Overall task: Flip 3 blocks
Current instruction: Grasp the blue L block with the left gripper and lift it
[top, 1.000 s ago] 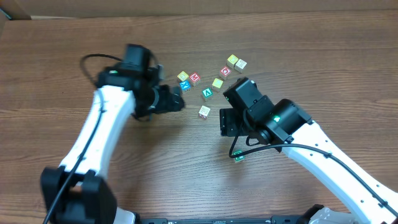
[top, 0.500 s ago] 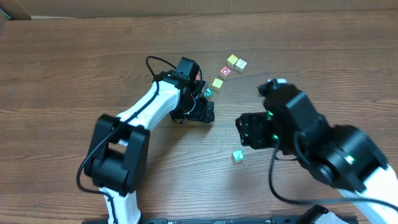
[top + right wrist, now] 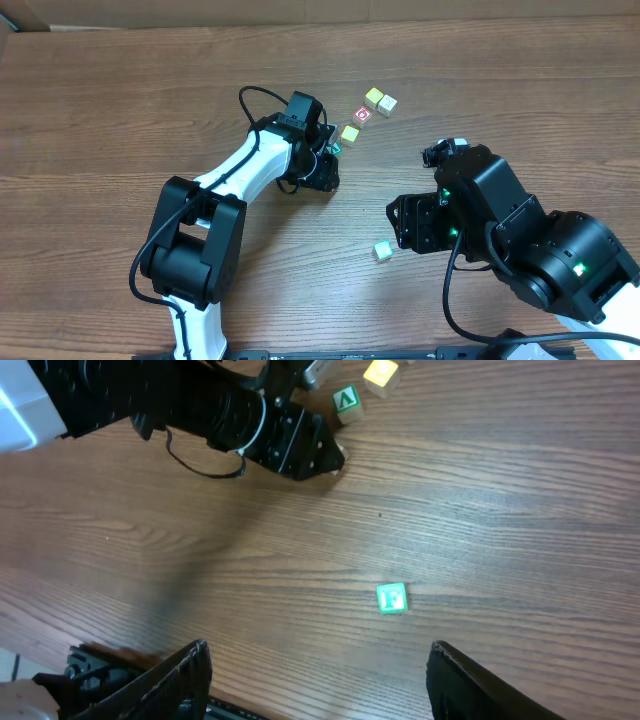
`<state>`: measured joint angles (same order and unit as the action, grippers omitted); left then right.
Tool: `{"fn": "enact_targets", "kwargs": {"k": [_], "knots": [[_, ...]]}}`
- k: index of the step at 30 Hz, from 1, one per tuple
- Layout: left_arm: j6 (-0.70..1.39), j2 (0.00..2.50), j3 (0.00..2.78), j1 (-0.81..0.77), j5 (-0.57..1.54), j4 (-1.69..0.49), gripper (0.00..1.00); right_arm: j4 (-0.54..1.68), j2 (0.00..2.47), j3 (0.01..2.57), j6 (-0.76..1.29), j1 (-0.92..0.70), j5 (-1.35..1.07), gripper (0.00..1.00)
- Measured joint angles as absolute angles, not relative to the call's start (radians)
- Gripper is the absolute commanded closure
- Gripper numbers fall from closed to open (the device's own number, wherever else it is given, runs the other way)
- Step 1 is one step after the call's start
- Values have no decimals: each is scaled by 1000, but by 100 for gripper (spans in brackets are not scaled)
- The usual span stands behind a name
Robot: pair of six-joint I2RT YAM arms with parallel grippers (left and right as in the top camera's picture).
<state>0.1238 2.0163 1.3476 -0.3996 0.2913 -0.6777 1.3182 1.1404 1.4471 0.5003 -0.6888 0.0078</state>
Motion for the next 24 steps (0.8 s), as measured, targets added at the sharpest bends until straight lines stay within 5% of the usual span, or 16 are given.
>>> {"fn": "enact_targets", "kwargs": {"k": [5,13,24], "knots": [[124,2016,1348,-400,288,-682,65,1319,1140,1447,500,-689,7,31],[149,2016,1348,-400,289,-683,84,1320,1140,1447,500,-689,7,31],[186,2016,1392,-400,224,-791,94,1322,1140,1447,500,-689,6,30]]}}
